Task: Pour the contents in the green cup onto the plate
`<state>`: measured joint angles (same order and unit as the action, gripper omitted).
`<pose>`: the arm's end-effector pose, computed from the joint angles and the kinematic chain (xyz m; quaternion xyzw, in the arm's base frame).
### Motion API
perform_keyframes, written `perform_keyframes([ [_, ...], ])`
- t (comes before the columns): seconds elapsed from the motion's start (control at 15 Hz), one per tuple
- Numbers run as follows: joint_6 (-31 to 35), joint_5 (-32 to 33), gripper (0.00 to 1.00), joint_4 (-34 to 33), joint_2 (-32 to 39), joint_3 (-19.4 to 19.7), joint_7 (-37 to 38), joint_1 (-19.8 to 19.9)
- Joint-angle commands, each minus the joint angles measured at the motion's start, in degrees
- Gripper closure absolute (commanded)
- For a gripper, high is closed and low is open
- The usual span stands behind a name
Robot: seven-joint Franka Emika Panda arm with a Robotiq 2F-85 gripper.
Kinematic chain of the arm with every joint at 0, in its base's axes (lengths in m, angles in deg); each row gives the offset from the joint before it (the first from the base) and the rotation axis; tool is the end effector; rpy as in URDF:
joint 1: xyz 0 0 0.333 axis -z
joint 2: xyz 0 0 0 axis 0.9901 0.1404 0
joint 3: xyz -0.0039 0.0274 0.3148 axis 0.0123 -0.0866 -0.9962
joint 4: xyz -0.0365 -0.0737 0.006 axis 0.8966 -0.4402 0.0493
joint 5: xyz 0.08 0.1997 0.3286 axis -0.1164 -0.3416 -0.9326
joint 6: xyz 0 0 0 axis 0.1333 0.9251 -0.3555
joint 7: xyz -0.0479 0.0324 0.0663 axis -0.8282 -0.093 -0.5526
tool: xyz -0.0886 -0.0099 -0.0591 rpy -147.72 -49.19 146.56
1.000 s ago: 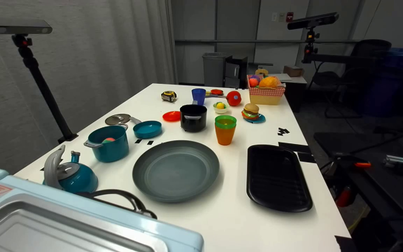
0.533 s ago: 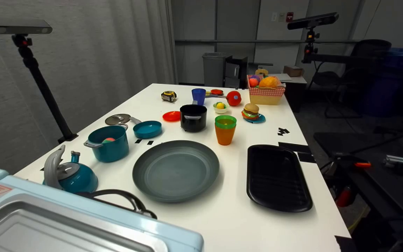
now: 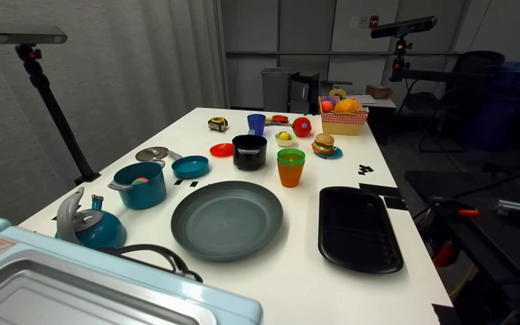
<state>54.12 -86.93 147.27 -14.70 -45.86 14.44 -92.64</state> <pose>0.3942 0.1893 0.4811 -0.9940 -0.0256 0.0836 0.0661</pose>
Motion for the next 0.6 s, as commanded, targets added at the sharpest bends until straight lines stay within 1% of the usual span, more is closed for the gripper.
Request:
perform_keyframes([
  [0.0,3.9,2.6,0.00,0.9,-0.6,-1.2,2.3,1.0],
  [0.2,7.0,5.7,0.00,1.5,-0.8,-1.8,5.1,1.4],
  [0.53,10.1,9.9,0.00,2.3,-0.9,-2.8,11.0,1.9],
])
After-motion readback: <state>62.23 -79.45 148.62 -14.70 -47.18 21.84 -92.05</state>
